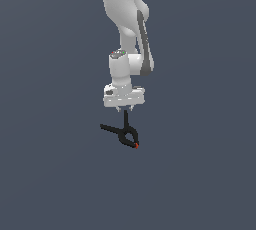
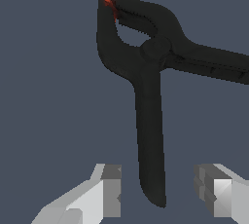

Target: Pick up the object and move it to a goal position.

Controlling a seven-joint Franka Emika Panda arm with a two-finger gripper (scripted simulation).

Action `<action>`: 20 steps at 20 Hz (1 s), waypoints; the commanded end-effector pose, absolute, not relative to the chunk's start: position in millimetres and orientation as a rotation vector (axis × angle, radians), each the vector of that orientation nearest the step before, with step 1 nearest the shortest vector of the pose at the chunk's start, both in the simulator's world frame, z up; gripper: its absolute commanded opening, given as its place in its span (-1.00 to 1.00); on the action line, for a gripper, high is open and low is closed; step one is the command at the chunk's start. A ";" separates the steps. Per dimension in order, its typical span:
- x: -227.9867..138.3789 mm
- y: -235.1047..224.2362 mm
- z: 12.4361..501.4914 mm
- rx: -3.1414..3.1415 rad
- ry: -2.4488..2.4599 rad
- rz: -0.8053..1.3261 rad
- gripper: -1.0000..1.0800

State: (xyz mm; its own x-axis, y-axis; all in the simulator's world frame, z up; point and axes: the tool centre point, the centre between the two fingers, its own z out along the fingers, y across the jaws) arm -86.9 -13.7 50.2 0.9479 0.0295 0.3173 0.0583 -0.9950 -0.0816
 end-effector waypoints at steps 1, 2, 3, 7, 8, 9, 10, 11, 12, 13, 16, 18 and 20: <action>-88.7 -14.0 49.3 -3.012 -0.067 -0.493 0.23; -88.9 -13.9 49.1 -3.012 -0.067 -0.493 0.23; -88.3 -13.9 49.5 -3.012 -0.067 -0.491 0.23; -87.3 -13.6 46.0 -3.012 -0.067 -0.491 0.23; -86.8 -13.5 44.1 -3.012 -0.067 -0.491 0.23; -86.2 -13.3 41.8 -3.012 -0.067 -0.492 0.23; -85.5 -13.0 39.0 -3.012 -0.067 -0.492 0.23; -84.7 -12.8 35.8 -3.013 -0.068 -0.492 0.23; -83.8 -12.5 32.3 -3.013 -0.068 -0.492 0.23; -83.0 -12.2 29.3 -3.013 -0.068 -0.492 0.23; -81.1 -11.6 22.7 -3.013 -0.068 -0.492 0.23; -80.1 -11.3 21.0 -3.013 -0.068 -0.494 0.23; -79.5 -11.1 20.7 -3.012 -0.067 -0.494 0.23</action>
